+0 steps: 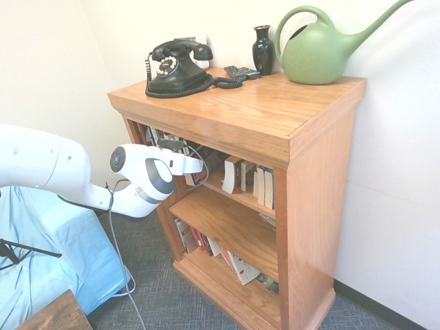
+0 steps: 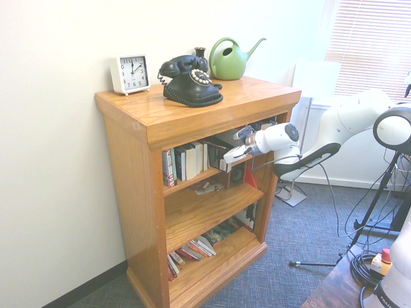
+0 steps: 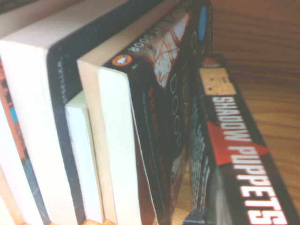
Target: Organize the shelf
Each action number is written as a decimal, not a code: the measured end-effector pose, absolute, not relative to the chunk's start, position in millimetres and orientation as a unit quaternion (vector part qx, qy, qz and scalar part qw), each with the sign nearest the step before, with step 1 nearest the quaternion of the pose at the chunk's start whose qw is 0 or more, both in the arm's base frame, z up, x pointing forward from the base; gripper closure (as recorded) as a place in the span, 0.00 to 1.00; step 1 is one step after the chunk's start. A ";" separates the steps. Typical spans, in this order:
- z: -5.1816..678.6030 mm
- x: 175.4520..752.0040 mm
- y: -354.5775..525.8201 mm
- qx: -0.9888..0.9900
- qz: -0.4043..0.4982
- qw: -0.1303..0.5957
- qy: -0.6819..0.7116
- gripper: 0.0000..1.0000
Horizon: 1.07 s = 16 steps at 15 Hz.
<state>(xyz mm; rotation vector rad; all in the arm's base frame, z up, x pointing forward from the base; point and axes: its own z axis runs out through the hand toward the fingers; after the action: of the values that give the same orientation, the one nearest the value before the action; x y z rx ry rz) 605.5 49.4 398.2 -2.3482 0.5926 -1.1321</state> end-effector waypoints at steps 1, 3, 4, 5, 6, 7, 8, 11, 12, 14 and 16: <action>397.4 605.5 49.0 -0.855 -0.411 0.232 0.216 0.00; 397.8 605.3 46.7 -0.854 -0.412 0.232 0.216 0.00; 398.4 604.8 44.7 -0.854 -0.413 0.231 0.215 0.00; 398.8 603.5 42.4 -0.854 -0.414 0.230 0.214 0.00; 399.6 601.5 40.6 -0.854 -0.414 0.231 0.213 0.00; 400.7 598.7 39.7 -0.854 -0.415 0.231 0.212 0.00; 401.7 596.1 39.6 -0.854 -0.415 0.232 0.211 0.00; 405.8 588.5 41.8 -0.855 -0.416 0.231 0.208 0.00; 407.1 586.5 42.6 -0.855 -0.416 0.231 0.207 0.00; 409.6 582.1 43.9 -0.855 -0.417 0.231 0.205 0.00; 411.8 573.9 45.6 -0.855 -0.417 0.234 0.201 0.00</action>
<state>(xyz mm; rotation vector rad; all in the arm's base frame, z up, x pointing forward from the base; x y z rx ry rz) 573.9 45.6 411.8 -2.3467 0.5528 -1.1442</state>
